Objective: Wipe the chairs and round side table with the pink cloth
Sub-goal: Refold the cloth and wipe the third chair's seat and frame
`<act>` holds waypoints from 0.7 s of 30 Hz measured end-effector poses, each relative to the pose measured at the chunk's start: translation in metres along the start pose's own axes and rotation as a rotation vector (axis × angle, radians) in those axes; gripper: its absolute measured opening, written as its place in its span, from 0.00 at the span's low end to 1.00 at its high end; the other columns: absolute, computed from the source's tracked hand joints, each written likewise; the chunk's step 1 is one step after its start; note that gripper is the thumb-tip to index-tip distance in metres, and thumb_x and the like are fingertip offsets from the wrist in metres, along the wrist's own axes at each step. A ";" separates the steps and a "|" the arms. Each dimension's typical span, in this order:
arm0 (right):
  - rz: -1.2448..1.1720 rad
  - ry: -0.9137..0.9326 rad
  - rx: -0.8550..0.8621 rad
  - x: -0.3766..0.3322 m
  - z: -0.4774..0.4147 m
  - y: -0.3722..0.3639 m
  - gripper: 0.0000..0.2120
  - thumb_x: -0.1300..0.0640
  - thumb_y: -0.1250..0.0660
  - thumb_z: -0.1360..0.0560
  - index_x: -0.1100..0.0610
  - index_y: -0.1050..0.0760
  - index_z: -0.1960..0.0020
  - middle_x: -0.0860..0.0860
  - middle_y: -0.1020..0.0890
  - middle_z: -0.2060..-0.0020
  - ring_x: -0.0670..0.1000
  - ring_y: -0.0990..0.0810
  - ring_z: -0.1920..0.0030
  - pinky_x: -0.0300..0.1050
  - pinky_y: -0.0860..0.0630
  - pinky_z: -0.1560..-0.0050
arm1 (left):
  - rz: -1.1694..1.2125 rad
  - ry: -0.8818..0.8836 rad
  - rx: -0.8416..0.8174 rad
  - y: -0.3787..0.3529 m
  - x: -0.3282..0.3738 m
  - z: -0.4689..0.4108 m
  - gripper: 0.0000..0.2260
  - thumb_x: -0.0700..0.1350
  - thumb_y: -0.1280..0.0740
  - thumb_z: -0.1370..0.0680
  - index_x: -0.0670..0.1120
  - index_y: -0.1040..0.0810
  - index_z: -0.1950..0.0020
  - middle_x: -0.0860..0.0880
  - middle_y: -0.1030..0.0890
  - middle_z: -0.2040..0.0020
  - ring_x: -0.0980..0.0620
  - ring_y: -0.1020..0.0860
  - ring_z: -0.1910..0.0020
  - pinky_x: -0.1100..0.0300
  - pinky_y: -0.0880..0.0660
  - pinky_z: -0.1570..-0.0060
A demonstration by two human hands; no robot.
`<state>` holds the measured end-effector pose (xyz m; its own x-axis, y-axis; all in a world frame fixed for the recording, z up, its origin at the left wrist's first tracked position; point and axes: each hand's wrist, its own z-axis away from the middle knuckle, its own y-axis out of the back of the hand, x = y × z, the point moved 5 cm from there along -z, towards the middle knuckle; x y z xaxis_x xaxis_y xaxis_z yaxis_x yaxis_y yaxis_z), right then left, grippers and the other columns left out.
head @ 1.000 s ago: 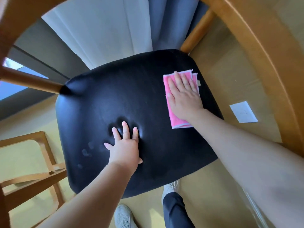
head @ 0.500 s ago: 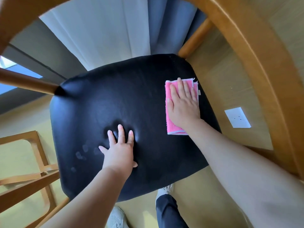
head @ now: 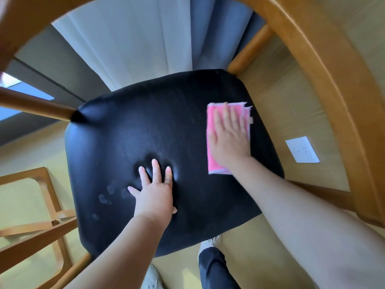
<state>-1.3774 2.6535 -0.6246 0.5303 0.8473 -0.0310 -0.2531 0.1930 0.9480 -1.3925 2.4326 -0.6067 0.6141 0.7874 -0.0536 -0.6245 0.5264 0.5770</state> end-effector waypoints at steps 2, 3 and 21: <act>-0.008 0.161 -0.036 -0.027 0.007 0.002 0.28 0.46 0.61 0.18 0.54 0.61 0.21 0.53 0.60 0.21 0.54 0.62 0.22 0.53 0.66 0.24 | 0.006 0.001 0.001 0.000 0.000 0.000 0.46 0.54 0.31 0.25 0.50 0.64 0.23 0.42 0.69 0.25 0.33 0.62 0.26 0.34 0.40 0.34; -0.009 0.240 -0.037 -0.039 0.000 0.005 0.28 0.46 0.60 0.18 0.54 0.60 0.21 0.52 0.59 0.21 0.54 0.62 0.22 0.53 0.66 0.24 | 0.006 0.000 0.003 0.000 0.000 0.000 0.46 0.54 0.31 0.25 0.50 0.64 0.23 0.43 0.69 0.25 0.33 0.62 0.26 0.34 0.40 0.34; -0.036 0.171 0.055 -0.005 -0.111 0.036 0.28 0.44 0.55 0.18 0.54 0.50 0.21 0.54 0.45 0.22 0.56 0.48 0.22 0.55 0.55 0.23 | -0.002 0.007 -0.004 -0.003 -0.001 -0.002 0.46 0.55 0.31 0.25 0.51 0.63 0.23 0.43 0.69 0.25 0.34 0.63 0.26 0.34 0.40 0.33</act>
<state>-1.4792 2.7113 -0.6250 0.3916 0.9130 -0.1144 -0.1894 0.2017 0.9610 -1.3922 2.4304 -0.6100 0.6119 0.7886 -0.0608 -0.6253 0.5294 0.5734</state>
